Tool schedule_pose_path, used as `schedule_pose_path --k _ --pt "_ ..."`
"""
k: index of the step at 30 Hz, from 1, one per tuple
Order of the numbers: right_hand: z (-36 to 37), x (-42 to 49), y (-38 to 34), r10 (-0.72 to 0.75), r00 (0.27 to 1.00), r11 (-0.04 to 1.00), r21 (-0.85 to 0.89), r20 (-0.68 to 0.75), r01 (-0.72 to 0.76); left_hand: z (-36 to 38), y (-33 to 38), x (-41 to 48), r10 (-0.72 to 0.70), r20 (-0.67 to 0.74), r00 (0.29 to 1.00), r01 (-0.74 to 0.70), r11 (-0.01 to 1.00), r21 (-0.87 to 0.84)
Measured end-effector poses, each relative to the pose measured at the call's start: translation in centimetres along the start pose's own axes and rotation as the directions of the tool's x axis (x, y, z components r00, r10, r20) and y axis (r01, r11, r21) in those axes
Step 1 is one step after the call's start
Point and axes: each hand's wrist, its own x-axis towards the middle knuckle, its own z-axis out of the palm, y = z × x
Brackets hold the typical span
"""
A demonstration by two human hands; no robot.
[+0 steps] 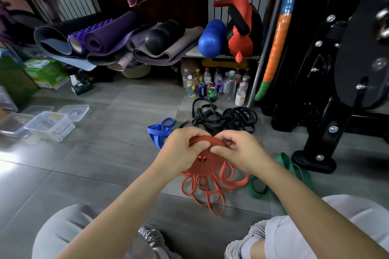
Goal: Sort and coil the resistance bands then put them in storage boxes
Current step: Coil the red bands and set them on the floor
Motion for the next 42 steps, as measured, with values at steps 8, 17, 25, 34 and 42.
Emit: schedule_pose_path --k 8,17,25,34,42 --pt "0.3 -1.3 1.6 0.145 0.988 0.942 0.312 -0.047 -0.124 -0.2 -1.2 0.0 -0.182 -0.099 0.978 0.132 0.916 -0.380" --pt "0.2 -0.9 1.4 0.121 0.990 0.895 0.440 -0.070 -0.078 -0.5 -1.2 0.0 -0.187 0.051 0.981 0.193 0.920 -0.340" --pt "0.3 -0.4 1.2 0.140 0.971 0.900 0.434 -0.194 -0.043 0.6 -1.5 -0.1 -0.243 -0.124 0.962 0.171 0.891 -0.420" --pt "0.8 -0.8 1.8 0.128 0.980 0.860 0.509 -0.152 -0.033 1.0 -1.4 -0.2 -0.309 -0.179 0.934 0.104 0.715 -0.691" --pt "2.6 -1.5 1.7 0.131 0.942 0.907 0.422 -0.309 0.013 1.6 -0.7 -0.3 -0.403 -0.116 0.908 0.119 0.514 -0.850"
